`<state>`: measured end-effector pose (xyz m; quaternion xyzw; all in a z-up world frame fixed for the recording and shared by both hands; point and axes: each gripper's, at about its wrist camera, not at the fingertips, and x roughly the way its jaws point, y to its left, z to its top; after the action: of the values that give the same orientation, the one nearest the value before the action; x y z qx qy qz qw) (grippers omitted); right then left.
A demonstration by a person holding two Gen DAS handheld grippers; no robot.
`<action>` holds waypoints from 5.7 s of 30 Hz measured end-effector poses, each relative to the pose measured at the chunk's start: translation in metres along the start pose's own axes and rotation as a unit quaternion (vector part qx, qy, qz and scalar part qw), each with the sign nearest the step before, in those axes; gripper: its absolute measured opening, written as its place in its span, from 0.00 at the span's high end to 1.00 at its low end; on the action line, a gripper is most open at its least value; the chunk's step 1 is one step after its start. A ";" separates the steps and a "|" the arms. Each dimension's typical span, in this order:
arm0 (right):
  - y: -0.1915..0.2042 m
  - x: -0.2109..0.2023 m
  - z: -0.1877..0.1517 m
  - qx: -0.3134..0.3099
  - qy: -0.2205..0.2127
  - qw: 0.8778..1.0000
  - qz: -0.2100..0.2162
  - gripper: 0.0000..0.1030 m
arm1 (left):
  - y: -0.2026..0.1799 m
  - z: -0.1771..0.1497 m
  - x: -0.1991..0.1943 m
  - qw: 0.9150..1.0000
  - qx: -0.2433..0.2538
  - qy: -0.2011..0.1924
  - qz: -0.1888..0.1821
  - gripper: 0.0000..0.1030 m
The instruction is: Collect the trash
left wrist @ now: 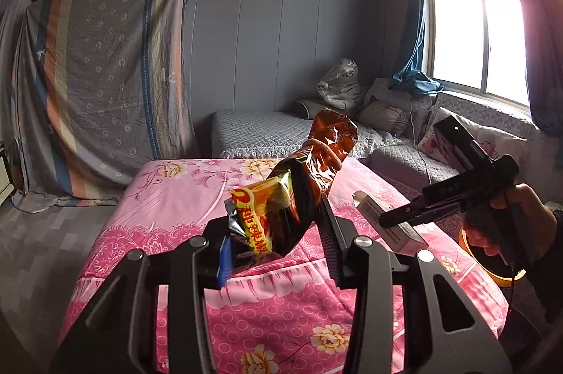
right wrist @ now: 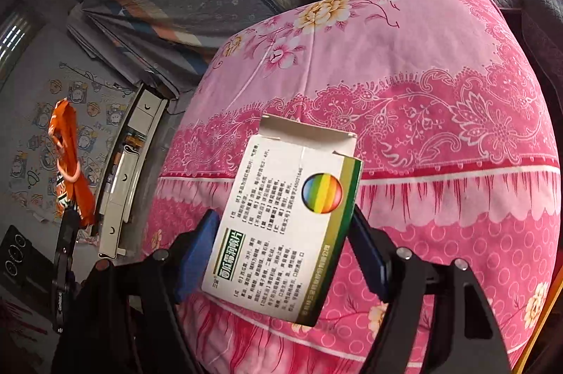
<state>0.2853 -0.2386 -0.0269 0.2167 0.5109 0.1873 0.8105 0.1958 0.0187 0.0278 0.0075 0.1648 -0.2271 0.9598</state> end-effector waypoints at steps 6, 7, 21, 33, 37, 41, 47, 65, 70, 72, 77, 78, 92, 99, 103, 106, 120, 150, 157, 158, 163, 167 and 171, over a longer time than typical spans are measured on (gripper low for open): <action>-0.036 -0.072 -0.048 0.031 -0.051 0.998 0.032 0.32 | -0.053 0.016 -0.007 0.999 0.025 -0.016 -0.043 0.62; -0.043 -0.083 -0.055 0.036 -0.062 0.997 0.034 0.32 | -0.063 0.019 -0.008 0.998 0.031 -0.018 -0.050 0.62; -0.153 -0.221 -0.127 0.120 -0.238 0.963 -0.037 0.32 | -0.190 0.028 -0.001 0.983 0.102 -0.020 -0.152 0.62; -0.243 -0.235 -0.171 0.177 -0.283 0.927 -0.169 0.32 | -0.266 0.023 0.017 0.966 0.143 -0.004 -0.214 0.62; -0.261 -0.228 -0.180 0.178 -0.276 0.922 -0.206 0.32 | -0.288 0.022 0.032 0.963 0.148 0.006 -0.227 0.62; -0.275 -0.217 -0.186 0.182 -0.267 0.920 -0.221 0.32 | -0.307 0.017 0.049 0.961 0.146 0.018 -0.236 0.62; -0.295 -0.201 -0.191 0.196 -0.251 0.916 -0.244 0.31 | -0.342 0.008 0.090 0.958 0.136 0.047 -0.250 0.61; -0.316 -0.244 -0.263 0.251 -0.313 0.882 -0.248 0.20 | -0.434 -0.047 0.189 0.945 0.115 0.155 -0.264 0.60; -0.298 -0.283 -0.310 0.270 -0.381 0.846 -0.256 0.10 | -0.443 -0.072 0.213 0.941 0.100 0.186 -0.266 0.22; -0.289 -0.292 -0.321 0.266 -0.393 0.836 -0.275 0.08 | -0.435 -0.073 0.209 0.945 0.087 0.177 -0.259 0.08; -0.262 -0.299 -0.320 0.247 -0.411 0.814 -0.328 0.08 | -0.397 -0.054 0.176 0.959 0.085 0.135 -0.233 0.08; -0.254 -0.297 -0.317 0.238 -0.413 0.815 -0.331 0.08 | -0.388 -0.048 0.166 0.963 0.090 0.123 -0.223 0.08; -0.035 -0.201 -0.232 -0.058 -0.431 0.852 -0.292 0.08 | -0.195 -0.014 -0.001 0.996 0.072 -0.035 -0.049 0.08; 0.036 -0.178 -0.243 -0.100 -0.484 0.817 -0.298 0.08 | -0.130 -0.023 -0.064 0.998 0.031 -0.050 0.038 0.08; 0.052 -0.169 -0.251 -0.101 -0.496 0.799 -0.325 0.08 | -0.106 -0.031 -0.089 0.995 0.009 -0.061 0.082 0.08; 0.056 -0.166 -0.256 -0.098 -0.494 0.800 -0.326 0.08 | -0.093 -0.037 -0.103 0.991 -0.006 -0.065 0.114 0.08; 0.061 -0.150 -0.258 -0.097 -0.464 0.822 -0.315 0.08 | -0.072 -0.055 -0.120 0.984 -0.049 -0.062 0.158 0.08; 0.051 -0.142 -0.253 -0.078 -0.447 0.836 -0.309 0.08 | -0.085 -0.055 -0.111 0.987 -0.057 -0.051 0.138 0.08; 0.048 -0.142 -0.254 -0.073 -0.445 0.838 -0.306 0.08 | -0.088 -0.055 -0.110 0.988 -0.057 -0.048 0.134 0.08; 0.047 -0.143 -0.254 -0.072 -0.445 0.838 -0.306 0.08 | -0.089 -0.055 -0.109 0.988 -0.056 -0.048 0.133 0.08; 0.046 -0.142 -0.254 -0.070 -0.444 0.839 -0.306 0.08 | -0.091 -0.055 -0.109 0.989 -0.057 -0.046 0.131 0.08; 0.044 -0.141 -0.253 -0.069 -0.440 0.841 -0.305 0.08 | -0.090 -0.056 -0.107 0.989 -0.059 -0.042 0.129 0.08; 0.044 -0.141 -0.253 -0.069 -0.440 0.842 -0.305 0.08 | -0.090 -0.057 -0.106 0.989 -0.059 -0.041 0.128 0.08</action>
<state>-0.0062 -0.2356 0.0055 0.0534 0.1267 -0.1496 0.9791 0.0496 -0.0108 0.0136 -0.0374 0.1364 -0.0921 0.9857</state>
